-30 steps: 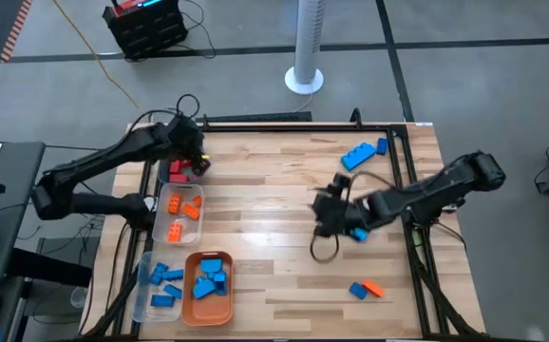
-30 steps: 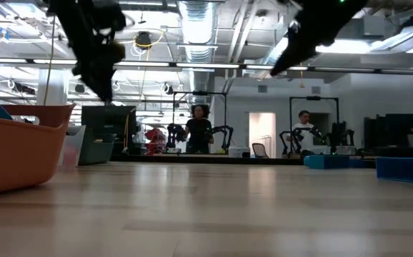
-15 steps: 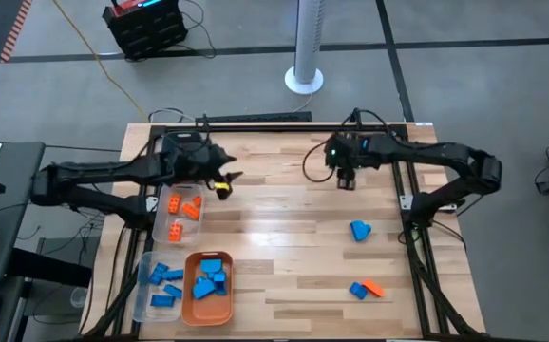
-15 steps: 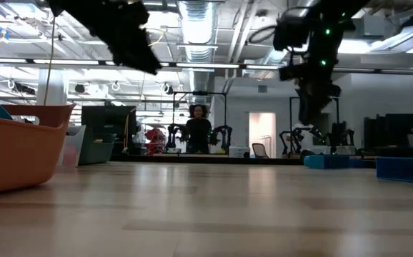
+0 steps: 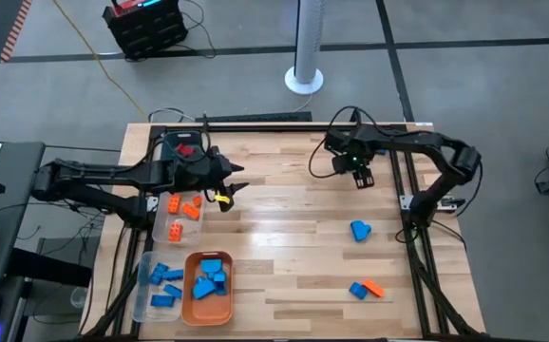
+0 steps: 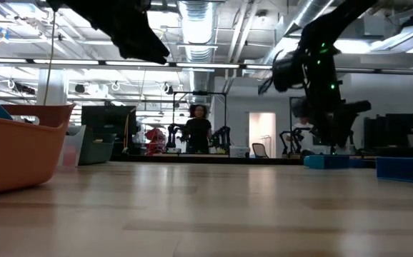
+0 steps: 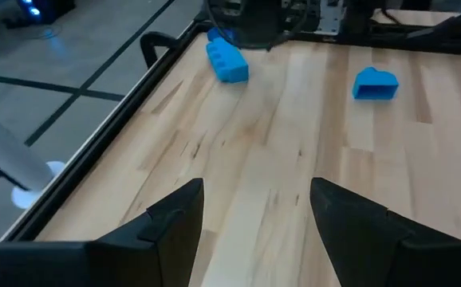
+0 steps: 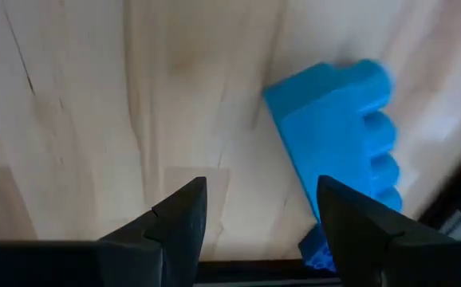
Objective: Sort blocks
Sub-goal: Put the light blue game piece into the orange bin
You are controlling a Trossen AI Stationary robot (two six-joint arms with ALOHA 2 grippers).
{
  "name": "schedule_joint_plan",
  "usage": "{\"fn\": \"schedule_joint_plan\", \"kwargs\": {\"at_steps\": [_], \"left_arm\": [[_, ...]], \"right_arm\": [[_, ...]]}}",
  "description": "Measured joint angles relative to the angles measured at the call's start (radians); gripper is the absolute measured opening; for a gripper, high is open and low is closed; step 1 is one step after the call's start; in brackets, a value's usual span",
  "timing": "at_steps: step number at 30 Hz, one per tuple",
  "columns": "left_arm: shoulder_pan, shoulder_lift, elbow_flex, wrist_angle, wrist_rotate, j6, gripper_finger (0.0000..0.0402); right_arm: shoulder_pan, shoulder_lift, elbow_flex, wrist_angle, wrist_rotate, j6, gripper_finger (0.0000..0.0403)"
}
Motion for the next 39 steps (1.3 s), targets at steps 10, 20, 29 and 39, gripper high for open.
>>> {"fn": "schedule_joint_plan", "kwargs": {"at_steps": [10, 20, 29, 39], "left_arm": [[0.0, 0.02, 0.0, -0.038, -0.038, 0.005, 0.0226], [0.0, 0.036, 0.001, -0.053, -0.046, 0.025, 0.0226], [0.0, 0.038, 0.0, -0.086, -0.046, 0.023, 0.0226], [0.0, 0.038, 0.0, -0.092, -0.045, 0.021, 0.0226]], "right_arm": [[0.007, 0.11, 0.007, 0.036, 0.16, -0.217, 0.0241], [-0.024, 0.105, 0.053, 0.133, 0.116, -0.282, 0.0241], [-0.051, 0.109, 0.051, 0.137, 0.063, -0.283, 0.0241], [-0.07, 0.108, -0.016, 0.188, 0.02, -0.298, 0.0241]]}}
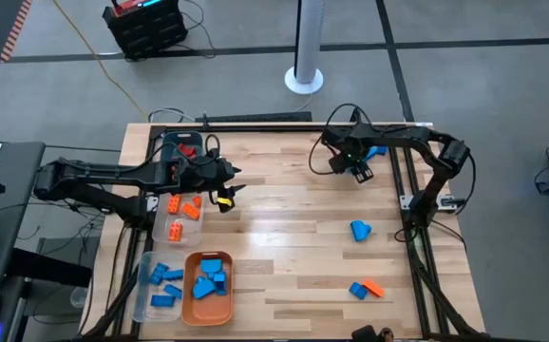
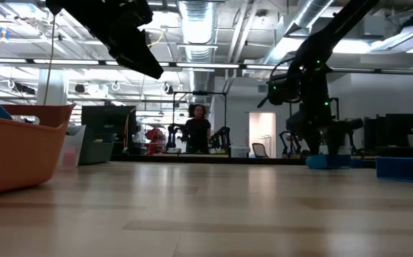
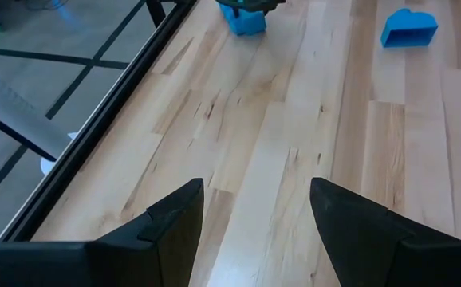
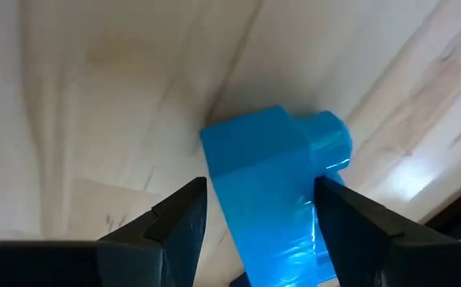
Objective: Sort blocks
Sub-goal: Put the light blue game piece into the orange bin
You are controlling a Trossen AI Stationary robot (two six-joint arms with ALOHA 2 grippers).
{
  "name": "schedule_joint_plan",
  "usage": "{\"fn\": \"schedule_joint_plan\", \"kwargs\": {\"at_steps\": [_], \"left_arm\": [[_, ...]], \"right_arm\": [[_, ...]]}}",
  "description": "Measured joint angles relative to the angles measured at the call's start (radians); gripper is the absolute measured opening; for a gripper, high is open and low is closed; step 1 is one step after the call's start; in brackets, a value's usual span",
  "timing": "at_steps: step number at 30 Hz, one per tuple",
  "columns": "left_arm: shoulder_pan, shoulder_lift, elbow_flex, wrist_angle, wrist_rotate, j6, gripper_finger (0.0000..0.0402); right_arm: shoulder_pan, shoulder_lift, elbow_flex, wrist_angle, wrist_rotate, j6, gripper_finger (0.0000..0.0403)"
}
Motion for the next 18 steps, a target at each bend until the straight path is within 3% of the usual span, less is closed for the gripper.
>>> {"fn": "schedule_joint_plan", "kwargs": {"at_steps": [10, 18], "left_arm": [[0.0, 0.0, 0.0, 0.0, 0.001, -0.001, 0.0226], [0.0, 0.0, 0.0, -0.027, 0.002, -0.001, 0.0226]], "right_arm": [[0.032, -0.002, -0.046, 0.101, 0.011, -0.014, 0.0231], [0.143, -0.009, -0.035, 0.093, -0.007, 0.027, 0.0163]]}}
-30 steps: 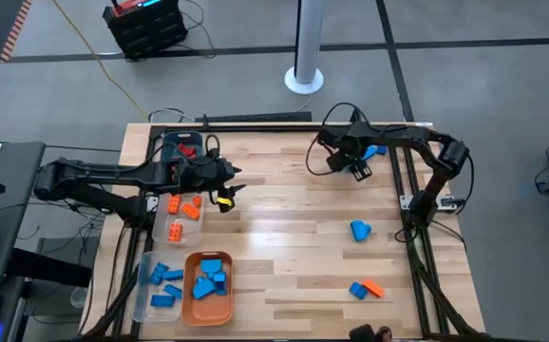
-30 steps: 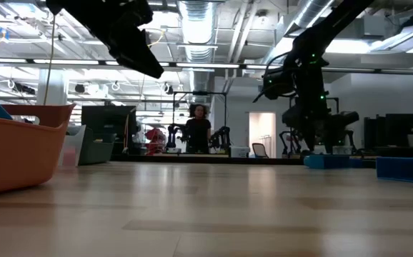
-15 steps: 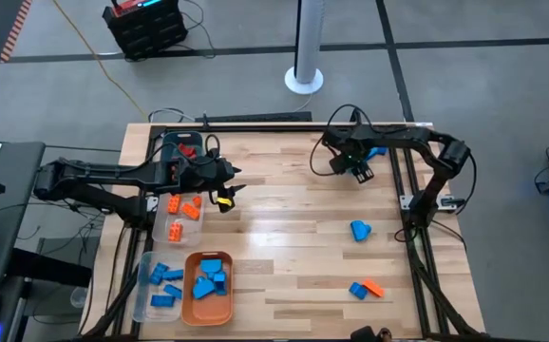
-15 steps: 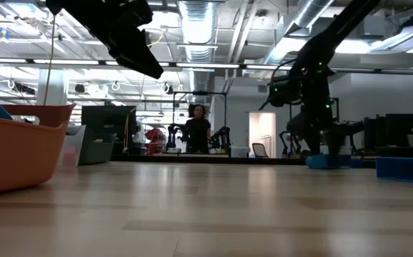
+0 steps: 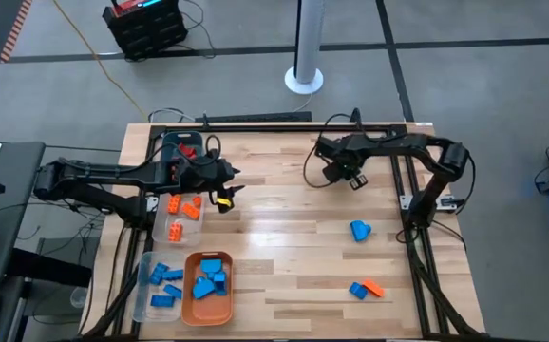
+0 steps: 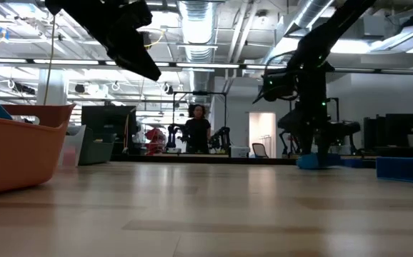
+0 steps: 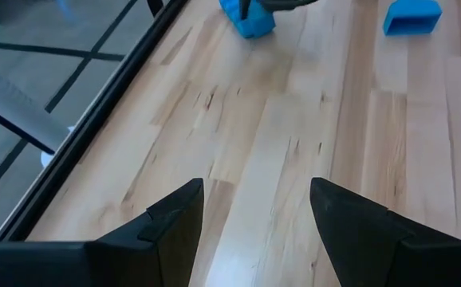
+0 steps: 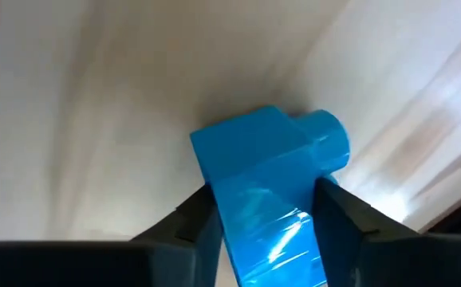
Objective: Sort blocks
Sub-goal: Put the light blue game piece into the orange bin
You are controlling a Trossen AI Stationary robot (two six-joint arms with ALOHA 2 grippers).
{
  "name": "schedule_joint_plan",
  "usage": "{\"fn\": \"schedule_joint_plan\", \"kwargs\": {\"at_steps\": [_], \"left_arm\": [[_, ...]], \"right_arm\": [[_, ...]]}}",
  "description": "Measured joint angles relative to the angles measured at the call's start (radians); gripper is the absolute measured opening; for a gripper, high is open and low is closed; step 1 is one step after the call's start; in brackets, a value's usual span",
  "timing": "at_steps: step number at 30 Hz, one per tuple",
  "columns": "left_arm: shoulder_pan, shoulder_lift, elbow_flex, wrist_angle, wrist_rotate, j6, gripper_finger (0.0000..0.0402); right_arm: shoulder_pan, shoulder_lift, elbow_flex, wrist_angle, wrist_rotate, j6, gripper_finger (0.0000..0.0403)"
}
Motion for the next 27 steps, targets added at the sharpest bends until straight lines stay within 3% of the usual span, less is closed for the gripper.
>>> {"fn": "schedule_joint_plan", "kwargs": {"at_steps": [8, 19, 27], "left_arm": [[0.0, 0.0, 0.0, -0.025, 0.0, 0.021, 0.0226], [0.0, 0.0, 0.0, -0.066, 0.0, -0.004, 0.0226], [0.0, 0.0, 0.0, -0.07, 0.0, -0.009, 0.0226]], "right_arm": [[0.124, 0.004, 0.1, -0.032, -0.084, 0.138, 0.0134], [0.235, 0.004, 0.188, -0.063, -0.08, 0.271, 0.0133], [0.228, 0.008, 0.196, -0.07, -0.022, 0.63, 0.0163]]}}
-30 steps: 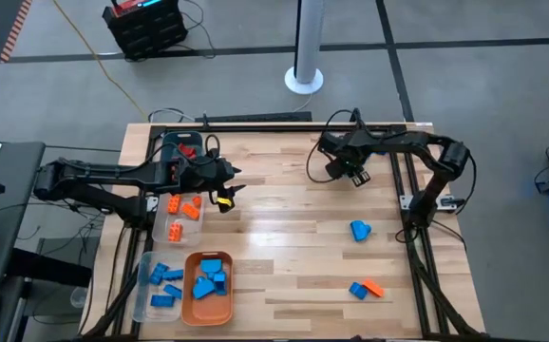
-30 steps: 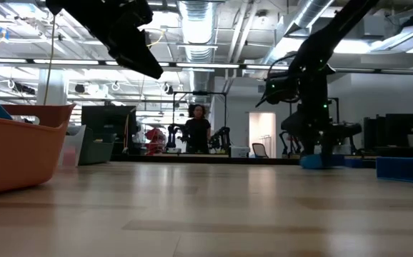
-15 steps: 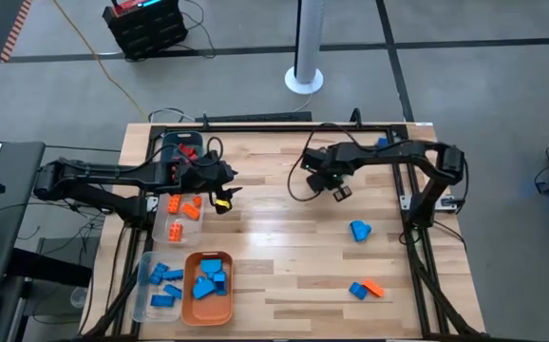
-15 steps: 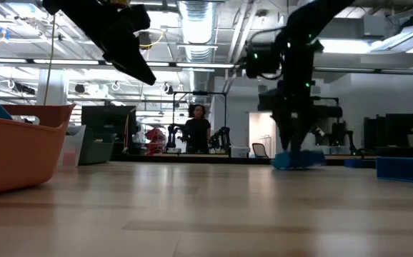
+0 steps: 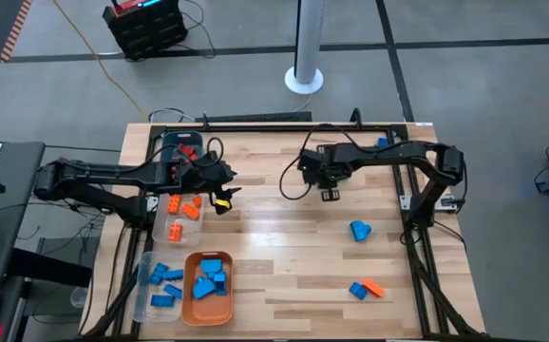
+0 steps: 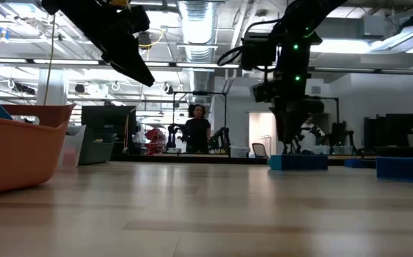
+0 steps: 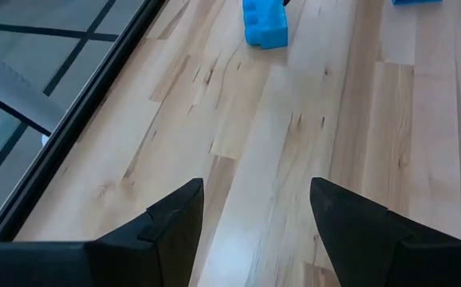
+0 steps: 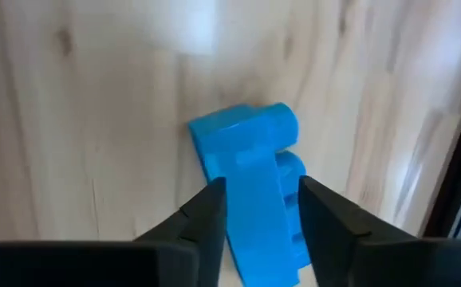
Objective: Sort blocks
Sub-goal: Put the light blue game piece into the orange bin
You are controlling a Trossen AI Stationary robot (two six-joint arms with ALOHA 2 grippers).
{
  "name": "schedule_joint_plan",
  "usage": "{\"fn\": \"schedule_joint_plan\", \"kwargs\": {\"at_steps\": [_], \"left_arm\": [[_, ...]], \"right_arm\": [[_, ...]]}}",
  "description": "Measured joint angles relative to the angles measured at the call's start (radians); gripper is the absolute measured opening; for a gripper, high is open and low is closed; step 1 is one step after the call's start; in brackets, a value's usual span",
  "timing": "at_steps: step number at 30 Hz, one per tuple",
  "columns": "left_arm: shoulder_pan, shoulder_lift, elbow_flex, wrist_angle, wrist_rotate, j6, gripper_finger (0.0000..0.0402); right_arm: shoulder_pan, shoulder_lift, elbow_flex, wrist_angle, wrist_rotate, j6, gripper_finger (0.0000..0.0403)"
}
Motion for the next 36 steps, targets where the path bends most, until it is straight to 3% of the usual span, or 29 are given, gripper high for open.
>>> {"fn": "schedule_joint_plan", "kwargs": {"at_steps": [6, 11, 17, 25, 29, 36], "left_arm": [[0.0, 0.0, 0.0, 0.0, 0.0, 0.007, 0.0226], [0.0, 0.0, 0.0, 0.0, 0.0, 0.008, 0.0226], [0.0, 0.0, 0.0, -0.003, 0.0, 0.008, 0.0226], [0.0, 0.0, 0.0, -0.014, 0.0, 0.016, 0.0226], [0.0, 0.0, 0.0, -0.014, 0.0, 0.016, 0.0226], [0.0, 0.0, 0.0, -0.014, 0.0, 0.016, 0.0226]], "right_arm": [[0.045, 0.001, -0.048, 0.055, 0.094, 0.16, 0.0226], [0.097, 0.001, -0.102, 0.16, 0.168, 0.157, 0.0237], [0.141, 0.001, -0.182, 0.235, 0.229, 0.185, 0.0228], [0.194, 0.001, -0.296, 0.385, 0.404, 0.22, 0.0203], [0.2, 0.001, -0.359, 0.527, 0.414, 0.19, 0.0192], [0.2, 0.001, -0.422, 0.62, 0.487, 0.181, 0.0156]]}}
